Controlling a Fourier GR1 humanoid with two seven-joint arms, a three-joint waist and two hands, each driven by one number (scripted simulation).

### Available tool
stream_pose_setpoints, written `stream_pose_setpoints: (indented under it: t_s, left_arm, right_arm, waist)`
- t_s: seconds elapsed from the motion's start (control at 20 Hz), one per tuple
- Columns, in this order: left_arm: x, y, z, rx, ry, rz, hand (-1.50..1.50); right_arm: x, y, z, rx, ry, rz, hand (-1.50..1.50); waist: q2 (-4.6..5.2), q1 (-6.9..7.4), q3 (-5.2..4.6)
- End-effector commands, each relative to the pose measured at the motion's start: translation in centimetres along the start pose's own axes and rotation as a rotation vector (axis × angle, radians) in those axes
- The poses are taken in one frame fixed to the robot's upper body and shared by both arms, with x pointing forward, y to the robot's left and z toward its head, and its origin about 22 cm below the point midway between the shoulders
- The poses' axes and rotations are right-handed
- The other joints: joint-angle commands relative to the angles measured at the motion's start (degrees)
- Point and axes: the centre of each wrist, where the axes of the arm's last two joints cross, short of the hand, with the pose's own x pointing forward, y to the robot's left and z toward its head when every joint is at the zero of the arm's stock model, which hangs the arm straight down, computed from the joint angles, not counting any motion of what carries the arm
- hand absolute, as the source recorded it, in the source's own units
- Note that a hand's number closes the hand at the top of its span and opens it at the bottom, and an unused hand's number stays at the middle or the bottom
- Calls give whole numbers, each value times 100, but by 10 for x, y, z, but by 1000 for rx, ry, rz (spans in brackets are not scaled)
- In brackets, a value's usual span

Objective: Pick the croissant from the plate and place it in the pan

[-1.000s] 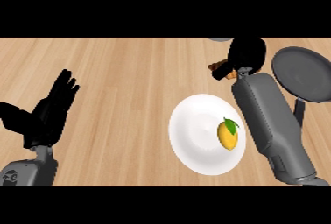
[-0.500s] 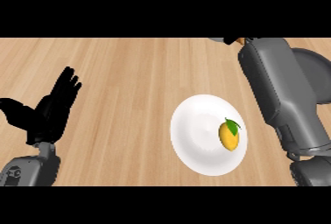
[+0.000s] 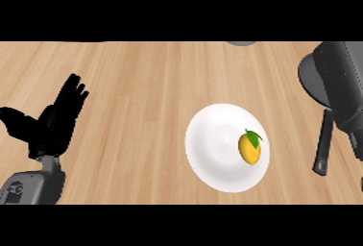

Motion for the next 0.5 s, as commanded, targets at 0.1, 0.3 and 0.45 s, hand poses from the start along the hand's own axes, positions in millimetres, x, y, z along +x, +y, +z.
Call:
stream_pose_setpoints:
  t_s: [0.1, 0.3, 0.45]
  left_arm:
    - [2, 6, -1, -6, 10, 9, 0]
    - [0, -2, 13, 8, -3, 7, 0]
    - [16, -4, -4, -4, -9, -12, 0]
  right_arm:
    - [-71, 12, -35, -72, 57, -48, 150]
    - [-120, 27, -45, -71, 78, -68, 150]
    - [-140, 37, -52, -29, 75, -84, 150]
  waist:
    - [-6, -15, 3]
    - [-22, -9, 5]
    - [27, 66, 9]
